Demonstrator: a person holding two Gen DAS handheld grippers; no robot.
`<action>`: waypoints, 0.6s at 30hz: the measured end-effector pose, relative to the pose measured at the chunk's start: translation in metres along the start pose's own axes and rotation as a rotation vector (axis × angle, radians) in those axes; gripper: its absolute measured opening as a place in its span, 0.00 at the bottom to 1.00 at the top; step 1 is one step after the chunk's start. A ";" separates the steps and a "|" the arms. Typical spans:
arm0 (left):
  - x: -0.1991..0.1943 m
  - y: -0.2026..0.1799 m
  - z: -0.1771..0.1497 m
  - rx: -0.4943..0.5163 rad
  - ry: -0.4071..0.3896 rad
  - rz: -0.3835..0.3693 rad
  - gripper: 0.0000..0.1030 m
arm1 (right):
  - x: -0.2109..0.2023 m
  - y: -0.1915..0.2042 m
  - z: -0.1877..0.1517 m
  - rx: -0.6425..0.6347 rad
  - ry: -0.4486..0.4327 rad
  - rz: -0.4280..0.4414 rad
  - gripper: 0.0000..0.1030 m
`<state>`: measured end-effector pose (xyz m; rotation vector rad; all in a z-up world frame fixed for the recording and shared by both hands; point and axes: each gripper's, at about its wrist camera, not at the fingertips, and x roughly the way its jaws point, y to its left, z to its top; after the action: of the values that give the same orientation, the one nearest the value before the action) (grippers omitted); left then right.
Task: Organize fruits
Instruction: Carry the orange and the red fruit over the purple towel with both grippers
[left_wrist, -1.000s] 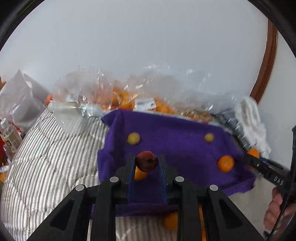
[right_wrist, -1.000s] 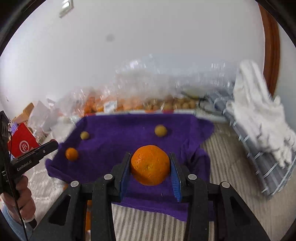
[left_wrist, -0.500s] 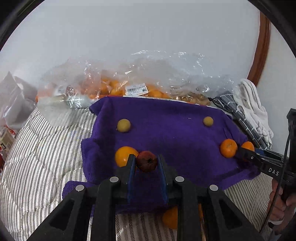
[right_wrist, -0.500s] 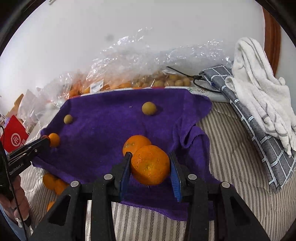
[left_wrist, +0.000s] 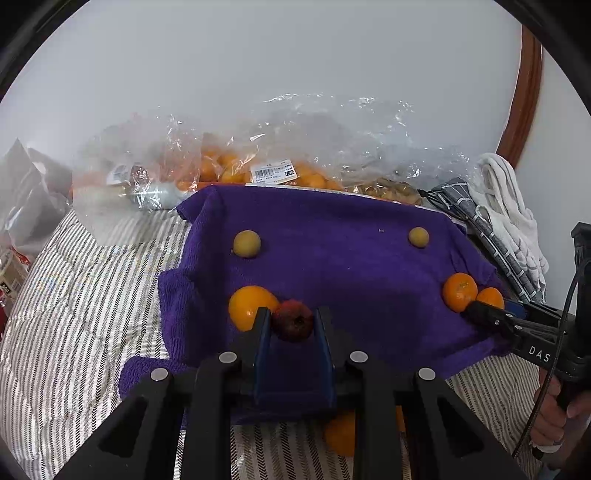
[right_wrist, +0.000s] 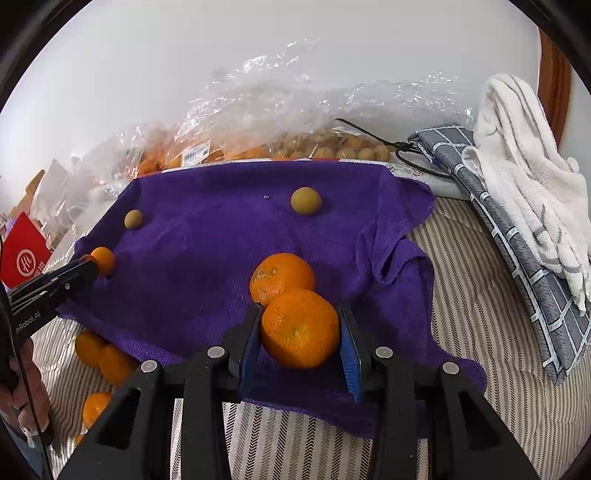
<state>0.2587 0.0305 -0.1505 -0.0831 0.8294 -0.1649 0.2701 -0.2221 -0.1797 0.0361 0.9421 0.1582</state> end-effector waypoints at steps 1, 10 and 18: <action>0.000 -0.001 0.000 0.001 0.001 -0.002 0.22 | 0.000 0.000 0.000 0.000 0.002 0.001 0.38; 0.002 -0.005 -0.003 0.016 0.013 -0.009 0.22 | 0.004 0.001 -0.001 -0.011 0.015 -0.007 0.38; 0.005 -0.005 -0.004 0.017 0.032 -0.011 0.22 | 0.005 0.001 -0.002 -0.011 0.015 -0.007 0.39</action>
<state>0.2588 0.0246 -0.1562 -0.0695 0.8592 -0.1834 0.2711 -0.2206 -0.1847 0.0213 0.9560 0.1574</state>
